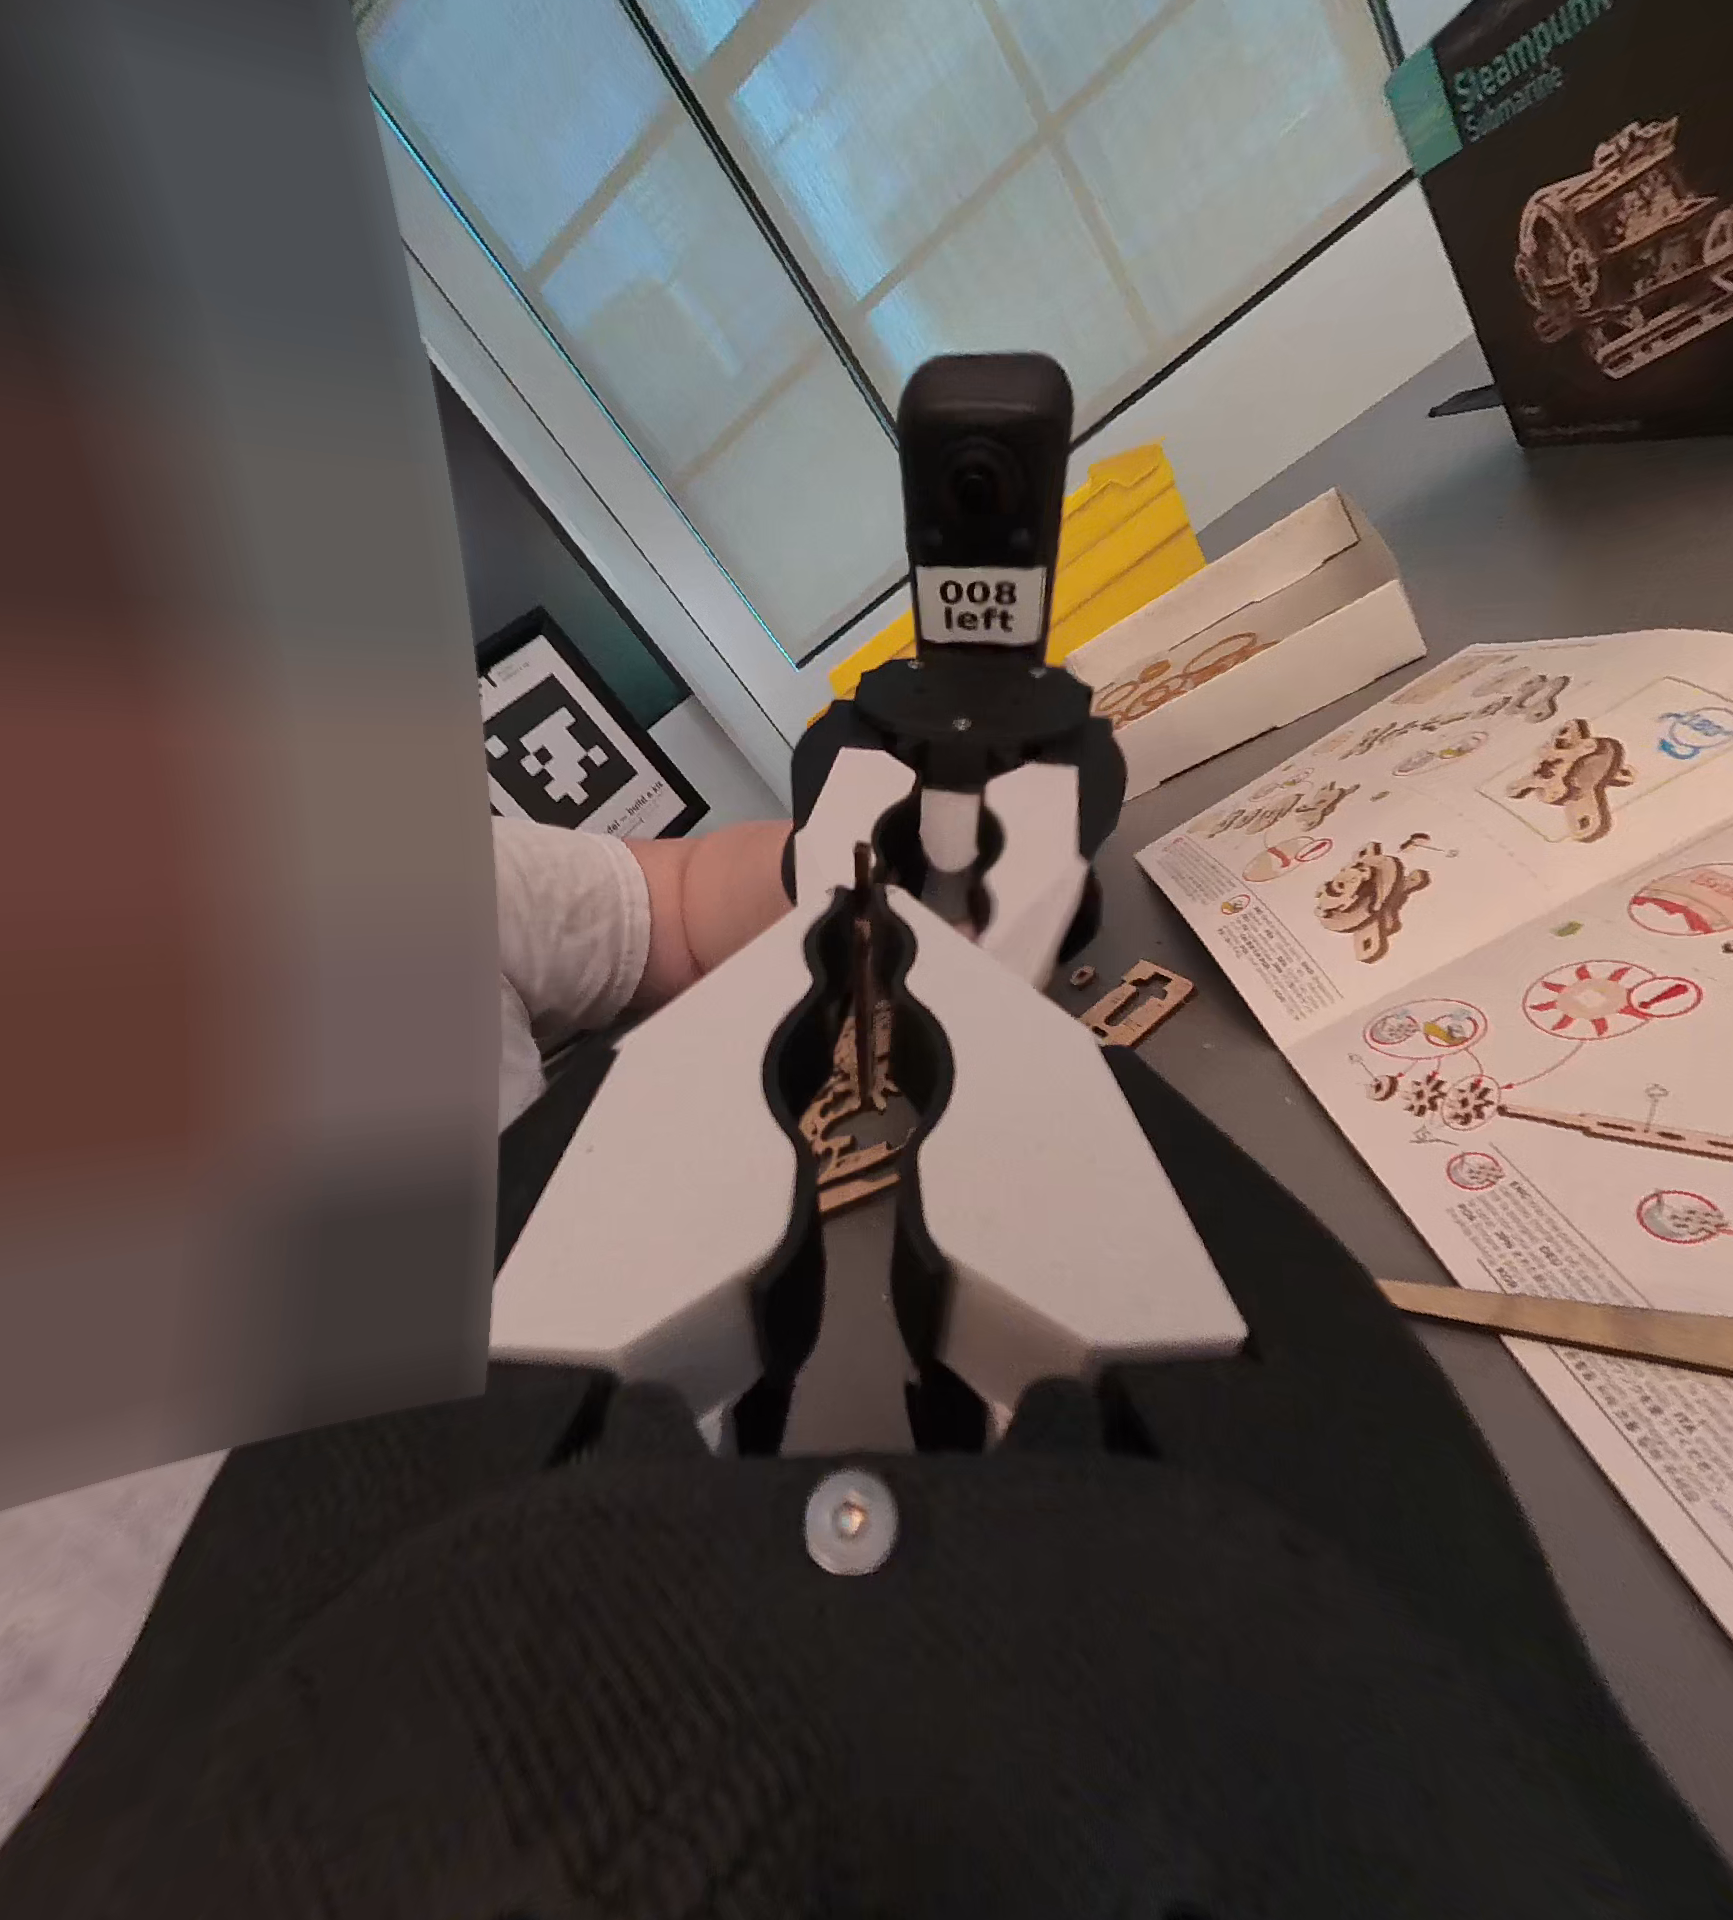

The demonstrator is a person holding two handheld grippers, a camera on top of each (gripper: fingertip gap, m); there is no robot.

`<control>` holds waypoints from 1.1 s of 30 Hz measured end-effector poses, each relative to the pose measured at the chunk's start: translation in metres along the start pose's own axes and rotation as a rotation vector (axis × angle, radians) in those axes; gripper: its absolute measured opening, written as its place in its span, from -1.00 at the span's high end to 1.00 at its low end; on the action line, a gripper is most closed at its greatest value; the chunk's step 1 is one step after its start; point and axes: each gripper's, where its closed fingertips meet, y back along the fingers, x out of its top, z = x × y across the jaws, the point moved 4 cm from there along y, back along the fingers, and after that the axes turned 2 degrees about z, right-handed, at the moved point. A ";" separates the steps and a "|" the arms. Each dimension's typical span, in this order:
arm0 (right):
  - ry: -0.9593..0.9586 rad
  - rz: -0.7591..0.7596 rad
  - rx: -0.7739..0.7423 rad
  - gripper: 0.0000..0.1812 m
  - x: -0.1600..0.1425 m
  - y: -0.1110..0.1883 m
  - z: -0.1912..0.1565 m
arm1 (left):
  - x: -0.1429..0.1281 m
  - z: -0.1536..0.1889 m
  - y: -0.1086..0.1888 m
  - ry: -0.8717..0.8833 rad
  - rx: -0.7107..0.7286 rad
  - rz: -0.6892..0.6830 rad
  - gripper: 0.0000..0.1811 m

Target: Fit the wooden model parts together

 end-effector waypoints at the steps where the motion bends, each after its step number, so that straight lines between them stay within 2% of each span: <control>1: 0.025 -0.011 -0.011 1.00 -0.001 -0.001 0.000 | 0.001 -0.004 0.004 -0.061 0.039 -0.016 0.60; 5: 0.163 -0.079 -0.082 0.99 -0.008 -0.004 0.002 | 0.013 -0.004 0.018 -0.270 0.114 0.004 0.61; 9: 0.248 -0.144 -0.116 1.00 -0.018 -0.009 0.004 | 0.011 0.003 0.017 -0.285 0.074 -0.014 0.64; 13: 0.303 -0.165 -0.134 0.99 -0.020 -0.009 0.005 | -0.001 -0.001 0.011 -0.335 0.107 -0.102 0.72; 19: 0.364 -0.205 -0.149 0.99 -0.025 -0.010 0.006 | -0.006 0.001 0.007 -0.471 0.160 -0.147 0.89; 33: 0.403 -0.268 -0.148 1.00 -0.031 -0.010 0.007 | -0.015 -0.002 0.006 -0.516 0.168 -0.208 0.91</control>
